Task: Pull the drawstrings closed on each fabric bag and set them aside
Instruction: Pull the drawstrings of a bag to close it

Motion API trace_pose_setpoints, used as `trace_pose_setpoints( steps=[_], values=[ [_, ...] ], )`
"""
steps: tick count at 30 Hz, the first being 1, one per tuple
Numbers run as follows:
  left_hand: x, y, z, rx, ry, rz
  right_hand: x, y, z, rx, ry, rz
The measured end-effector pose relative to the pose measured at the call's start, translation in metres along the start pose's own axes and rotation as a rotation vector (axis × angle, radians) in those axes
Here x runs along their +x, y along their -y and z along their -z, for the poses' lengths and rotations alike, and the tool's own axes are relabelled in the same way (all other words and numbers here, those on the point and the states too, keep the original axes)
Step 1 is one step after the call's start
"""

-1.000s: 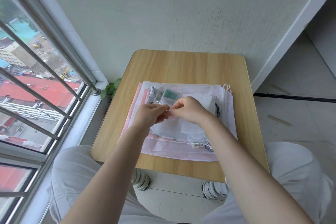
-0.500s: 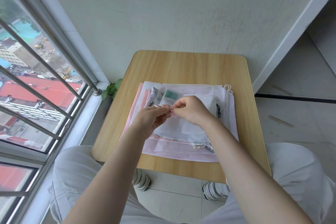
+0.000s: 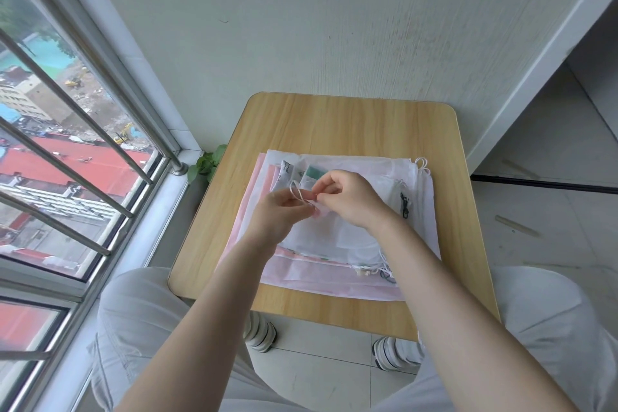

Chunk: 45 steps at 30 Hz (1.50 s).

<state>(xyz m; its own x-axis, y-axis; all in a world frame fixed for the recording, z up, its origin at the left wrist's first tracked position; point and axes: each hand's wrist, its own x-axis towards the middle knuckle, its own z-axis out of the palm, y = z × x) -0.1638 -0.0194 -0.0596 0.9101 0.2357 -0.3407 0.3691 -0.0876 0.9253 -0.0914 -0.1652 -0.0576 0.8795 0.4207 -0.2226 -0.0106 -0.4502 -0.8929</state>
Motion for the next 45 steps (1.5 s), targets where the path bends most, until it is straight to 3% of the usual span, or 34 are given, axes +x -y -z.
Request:
trace_pose_setpoints(
  steps=[8,15,23,29,36,40,45],
  values=[
    [-0.002,0.002,-0.002,0.15,-0.145,-0.218,0.006,-0.001,-0.006,0.049,0.094,-0.077],
    [0.002,0.01,-0.01,0.214,-0.243,-0.294,0.004,-0.01,-0.005,0.153,0.129,-0.11],
    [0.007,0.016,-0.005,0.047,-0.257,-0.185,0.005,-0.015,-0.004,0.228,0.17,-0.111],
    [0.003,0.014,-0.003,-0.117,-0.172,-0.095,0.007,-0.017,-0.001,0.183,0.163,-0.113],
    [0.005,0.016,0.002,-0.02,-0.159,-0.097,0.007,-0.009,0.0,0.08,0.058,-0.169],
    [0.006,0.018,0.001,0.039,-0.153,-0.103,0.008,-0.007,0.0,0.027,0.085,-0.184],
    [0.007,0.019,0.003,0.185,-0.156,-0.119,0.007,-0.009,0.003,0.153,0.059,-0.227]
  ],
)
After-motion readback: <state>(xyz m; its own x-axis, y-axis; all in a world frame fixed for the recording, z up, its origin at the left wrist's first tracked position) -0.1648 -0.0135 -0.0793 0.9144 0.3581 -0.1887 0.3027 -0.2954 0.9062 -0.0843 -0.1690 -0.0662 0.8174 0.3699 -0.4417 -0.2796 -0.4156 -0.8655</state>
